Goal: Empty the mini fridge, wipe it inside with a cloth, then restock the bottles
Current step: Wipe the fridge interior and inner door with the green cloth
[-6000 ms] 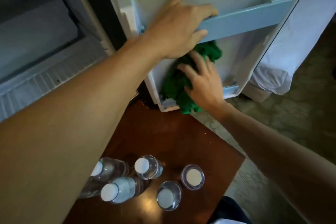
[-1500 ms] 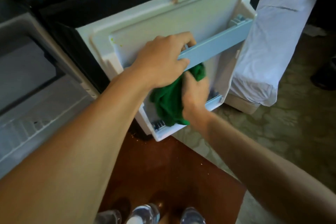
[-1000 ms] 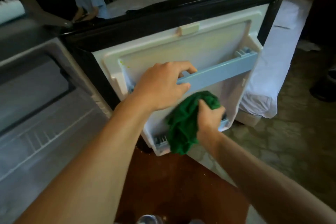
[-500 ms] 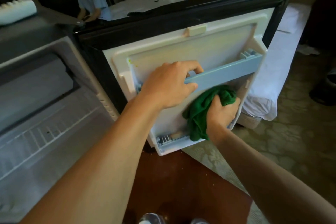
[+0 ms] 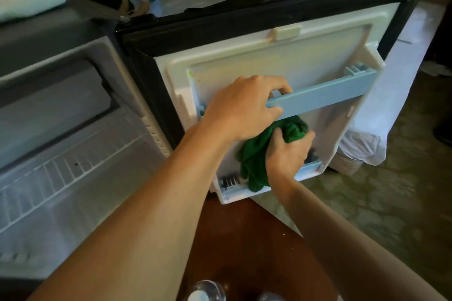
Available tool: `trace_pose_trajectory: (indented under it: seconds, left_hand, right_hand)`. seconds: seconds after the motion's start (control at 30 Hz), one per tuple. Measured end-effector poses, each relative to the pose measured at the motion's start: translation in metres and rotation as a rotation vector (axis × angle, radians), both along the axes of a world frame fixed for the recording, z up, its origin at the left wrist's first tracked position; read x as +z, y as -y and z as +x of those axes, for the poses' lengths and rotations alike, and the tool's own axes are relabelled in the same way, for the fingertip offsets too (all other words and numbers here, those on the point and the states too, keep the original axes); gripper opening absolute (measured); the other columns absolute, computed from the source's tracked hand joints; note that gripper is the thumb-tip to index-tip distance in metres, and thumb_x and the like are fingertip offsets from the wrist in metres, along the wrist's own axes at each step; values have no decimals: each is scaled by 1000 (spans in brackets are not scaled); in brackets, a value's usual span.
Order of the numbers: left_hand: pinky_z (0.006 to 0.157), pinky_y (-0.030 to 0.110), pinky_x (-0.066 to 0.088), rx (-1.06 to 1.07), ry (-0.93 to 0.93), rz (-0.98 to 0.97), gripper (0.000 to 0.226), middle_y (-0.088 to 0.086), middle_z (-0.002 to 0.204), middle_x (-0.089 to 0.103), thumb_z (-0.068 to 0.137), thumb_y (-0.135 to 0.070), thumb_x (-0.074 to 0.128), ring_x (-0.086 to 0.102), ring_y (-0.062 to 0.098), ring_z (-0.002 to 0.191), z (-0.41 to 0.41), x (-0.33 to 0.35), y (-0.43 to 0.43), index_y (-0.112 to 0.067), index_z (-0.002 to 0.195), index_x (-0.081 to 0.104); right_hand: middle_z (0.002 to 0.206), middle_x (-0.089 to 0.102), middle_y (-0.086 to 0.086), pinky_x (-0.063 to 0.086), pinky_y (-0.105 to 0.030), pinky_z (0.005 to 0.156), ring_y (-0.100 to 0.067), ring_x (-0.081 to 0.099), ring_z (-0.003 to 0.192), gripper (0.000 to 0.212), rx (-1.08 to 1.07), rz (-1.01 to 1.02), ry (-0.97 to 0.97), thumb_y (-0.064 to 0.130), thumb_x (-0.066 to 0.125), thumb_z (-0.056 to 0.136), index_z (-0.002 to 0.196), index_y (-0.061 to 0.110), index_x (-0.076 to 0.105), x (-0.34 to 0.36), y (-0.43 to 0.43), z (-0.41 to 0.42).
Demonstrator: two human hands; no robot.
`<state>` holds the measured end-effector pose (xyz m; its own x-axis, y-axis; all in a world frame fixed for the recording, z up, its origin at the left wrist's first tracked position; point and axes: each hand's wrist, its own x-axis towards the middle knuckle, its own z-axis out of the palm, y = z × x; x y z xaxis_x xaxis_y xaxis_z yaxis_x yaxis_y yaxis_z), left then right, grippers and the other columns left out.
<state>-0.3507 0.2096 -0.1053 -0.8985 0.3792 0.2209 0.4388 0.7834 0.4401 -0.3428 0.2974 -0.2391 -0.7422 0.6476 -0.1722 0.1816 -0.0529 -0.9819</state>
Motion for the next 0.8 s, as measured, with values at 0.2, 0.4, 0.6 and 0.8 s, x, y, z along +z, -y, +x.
trace_pose_trajectory:
  seconds: [0.2, 0.4, 0.6, 0.8]
  left_hand:
    - [75, 35, 49, 6, 43, 25, 26, -17, 70, 52, 80, -26, 68, 55, 18, 76, -6, 3, -3, -37, 103, 66]
    - [76, 31, 47, -4, 33, 40, 30, -14, 75, 57, 80, -26, 71, 55, 16, 76, -6, -1, 2, -36, 108, 69]
    - [86, 33, 50, 38, 68, 74, 35, -3, 88, 64, 82, -20, 73, 65, 21, 90, -5, 1, -3, -28, 116, 69]
    - [86, 34, 51, 52, 93, 96, 36, -1, 89, 65, 83, -19, 72, 65, 22, 90, 1, 0, -2, -27, 118, 68]
  right_hand:
    - [103, 57, 0, 48, -43, 92, -25, 59, 102, 33, 225, 150, -7, 30, 65, 79, 103, 22, 44, 4, -8, 3]
    - [117, 49, -10, 45, -49, 90, -34, 54, 106, 56, 149, 204, -245, 30, 68, 76, 122, 15, 38, 5, 41, 11]
    - [125, 49, -13, 41, -41, 94, -35, 52, 114, 44, 291, 233, 87, 24, 67, 84, 117, 8, 42, -18, -11, 2]
    - [129, 55, -6, 38, -32, 105, -24, 53, 117, 48, -135, -42, -67, 24, 62, 86, 130, 13, 46, 15, -57, -18]
